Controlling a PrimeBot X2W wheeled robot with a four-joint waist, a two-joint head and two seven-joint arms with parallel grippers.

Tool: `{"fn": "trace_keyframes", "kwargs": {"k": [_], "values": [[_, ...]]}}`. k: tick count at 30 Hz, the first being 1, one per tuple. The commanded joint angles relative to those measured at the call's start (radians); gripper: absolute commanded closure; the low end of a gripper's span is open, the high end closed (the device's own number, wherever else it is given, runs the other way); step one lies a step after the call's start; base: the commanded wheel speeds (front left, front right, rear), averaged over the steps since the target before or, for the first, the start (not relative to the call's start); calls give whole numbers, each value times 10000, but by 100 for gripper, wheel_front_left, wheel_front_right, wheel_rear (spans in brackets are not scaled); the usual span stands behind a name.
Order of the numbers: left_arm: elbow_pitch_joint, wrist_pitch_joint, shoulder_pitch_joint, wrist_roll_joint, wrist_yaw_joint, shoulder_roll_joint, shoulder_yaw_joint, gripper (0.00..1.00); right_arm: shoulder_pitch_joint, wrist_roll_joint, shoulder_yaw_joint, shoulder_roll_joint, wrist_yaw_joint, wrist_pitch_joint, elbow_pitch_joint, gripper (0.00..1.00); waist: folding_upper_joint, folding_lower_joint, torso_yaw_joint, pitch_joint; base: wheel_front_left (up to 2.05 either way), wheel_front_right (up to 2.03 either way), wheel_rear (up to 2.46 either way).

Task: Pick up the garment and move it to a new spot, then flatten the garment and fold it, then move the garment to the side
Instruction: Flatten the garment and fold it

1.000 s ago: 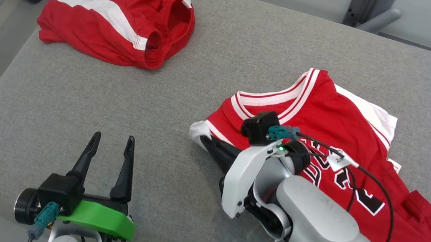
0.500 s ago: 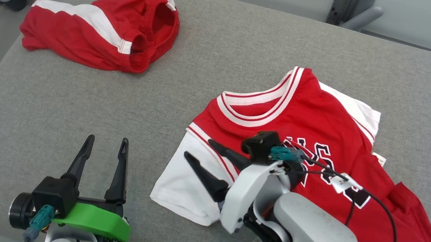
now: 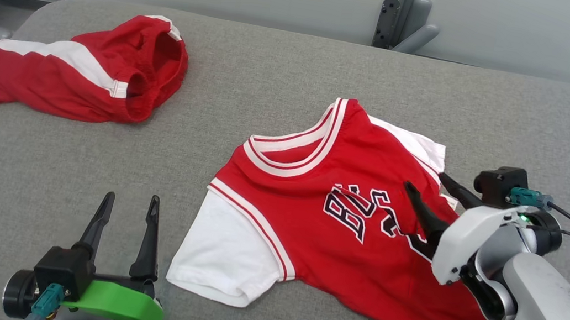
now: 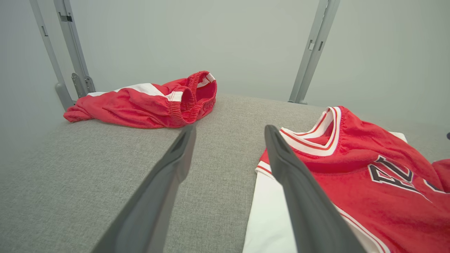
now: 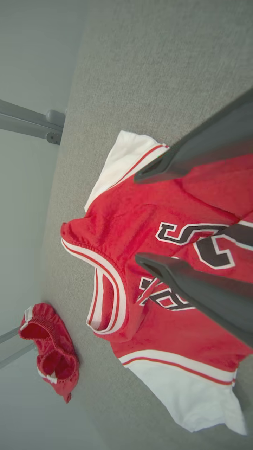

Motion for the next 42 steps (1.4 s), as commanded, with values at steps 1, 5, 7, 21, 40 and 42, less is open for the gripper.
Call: {"fn": "trace_keyframes", "kwargs": {"k": [1, 5, 7, 21, 40, 42], "values": [[-40, -4, 94, 54, 9, 12, 37, 0, 296, -125, -162, -115, 0, 204, -139, 0, 22, 0, -154, -90, 0, 0, 0], [-51, -4, 88, 31, -25, 12, 13, 0, 851, -467, -609, -390, 0, 985, -538, 0, 22, 0, -208, -26, 0, 0, 0], [-52, -4, 29, 8, -39, 12, -37, 0, 1096, -675, -840, -466, -1, 1346, -695, 0, 22, 0, -178, 23, 0, 0, 0], [87, -4, -24, -70, -82, 12, -140, 0, 2031, -1201, -1966, -664, -1, 3795, -1582, 0, 22, 0, 275, 91, 0, 0, 0], [167, -4, -103, -132, -45, 10, -389, 0, 181, -2376, -2890, 173, -1, 2212, 1694, 100, 22, 0, 1186, 348, 0, 0, 0], [167, -4, -108, -160, -30, 12, -416, 0, -138, -2524, -2986, 101, -1, 1939, 1866, 100, 22, 0, 1286, 359, 0, 0, 0]]}}
